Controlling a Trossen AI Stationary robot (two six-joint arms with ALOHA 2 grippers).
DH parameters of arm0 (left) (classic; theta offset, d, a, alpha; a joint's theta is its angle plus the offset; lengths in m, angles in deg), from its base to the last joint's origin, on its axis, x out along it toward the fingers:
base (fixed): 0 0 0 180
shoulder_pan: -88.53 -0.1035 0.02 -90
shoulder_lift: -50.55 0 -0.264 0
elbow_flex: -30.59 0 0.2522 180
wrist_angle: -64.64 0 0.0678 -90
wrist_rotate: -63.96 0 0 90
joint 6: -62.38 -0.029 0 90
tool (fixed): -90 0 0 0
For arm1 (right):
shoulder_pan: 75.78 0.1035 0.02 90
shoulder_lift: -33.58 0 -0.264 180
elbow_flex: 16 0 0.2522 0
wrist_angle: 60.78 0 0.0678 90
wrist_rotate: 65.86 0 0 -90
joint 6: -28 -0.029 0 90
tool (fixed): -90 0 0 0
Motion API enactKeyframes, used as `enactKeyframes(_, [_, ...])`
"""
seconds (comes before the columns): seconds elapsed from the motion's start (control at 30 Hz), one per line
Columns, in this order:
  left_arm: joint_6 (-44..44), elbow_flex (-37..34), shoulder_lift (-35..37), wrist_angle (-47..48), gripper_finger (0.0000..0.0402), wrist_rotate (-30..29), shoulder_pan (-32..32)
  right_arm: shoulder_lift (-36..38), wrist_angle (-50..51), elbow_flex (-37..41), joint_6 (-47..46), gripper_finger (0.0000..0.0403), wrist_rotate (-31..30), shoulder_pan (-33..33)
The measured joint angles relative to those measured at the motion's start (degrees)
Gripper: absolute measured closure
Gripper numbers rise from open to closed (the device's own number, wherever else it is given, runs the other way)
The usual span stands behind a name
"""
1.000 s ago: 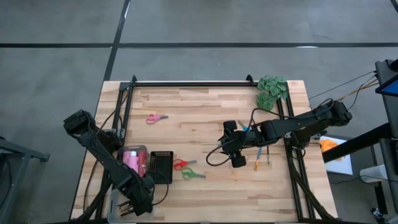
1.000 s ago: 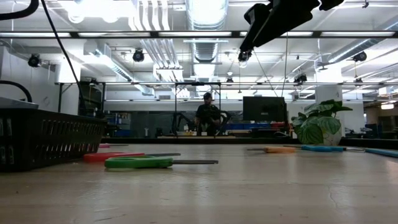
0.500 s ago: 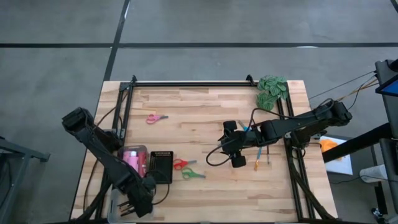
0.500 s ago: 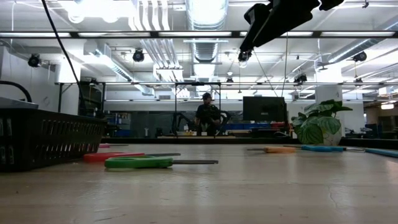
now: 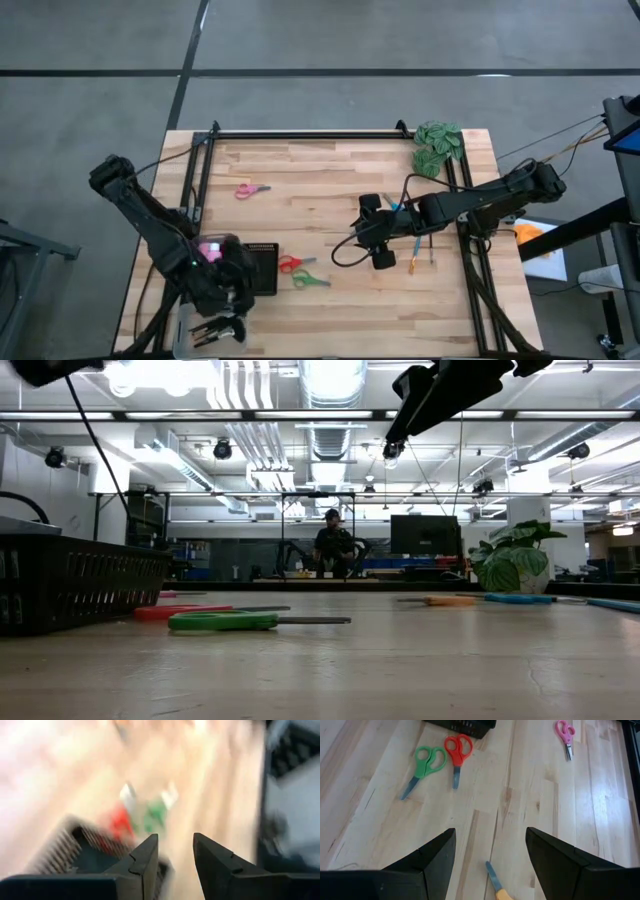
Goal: Pick & Place Paint Supplies
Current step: Put the gold paint brush into the transparent bin
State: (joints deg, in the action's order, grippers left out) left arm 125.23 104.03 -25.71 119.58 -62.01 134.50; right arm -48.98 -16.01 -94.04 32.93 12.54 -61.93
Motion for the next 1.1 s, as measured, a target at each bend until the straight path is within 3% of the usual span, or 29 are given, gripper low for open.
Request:
enactKeyframes(0.2, [-16.5, -0.02, 2.66, -0.19, 0.0277, -23.7, 0.0, -0.02, 0.01, 0.0, 0.0, 0.0164, -0.01, 0.0])
enactKeyframes(0.3, [-23.94, -0.06, 2.7, -1.0, 0.0277, -29.58, -0.59, -0.02, 0.0, 0.0, 0.0, 0.0164, 0.0, 0.0])
enactKeyframes(0.43, [-27.52, -0.08, 2.7, -1.76, 0.0277, -30.67, -3.21, -0.02, 0.0, 0.0, 0.0, 0.0164, 0.0, 0.01])
enactKeyframes(0.53, [-31.43, -0.08, 2.7, -4.27, 0.0277, -27.01, -6.41, -0.02, 0.0, 0.0, 0.0, 0.0164, -0.01, 0.01])
enactKeyframes(0.77, [-53.29, -1.98, 2.68, -21.39, 0.0277, -8.62, -16.85, -0.02, 0.01, -0.02, 0.0, 0.0164, -0.01, 0.02])
enactKeyframes(1.0, [-58.54, -2.01, 3.03, -24.29, 0.0277, -3.07, -24.27, -0.02, 0.0, 0.0, 0.14, 0.0164, 0.03, 0.0])
enactKeyframes(1.1, [-63.29, -2.01, 3.03, -26.52, 0.0277, 6.39, -27.02, 0.39, 1.09, 0.0, 6.92, 0.0164, 7.21, -0.09])
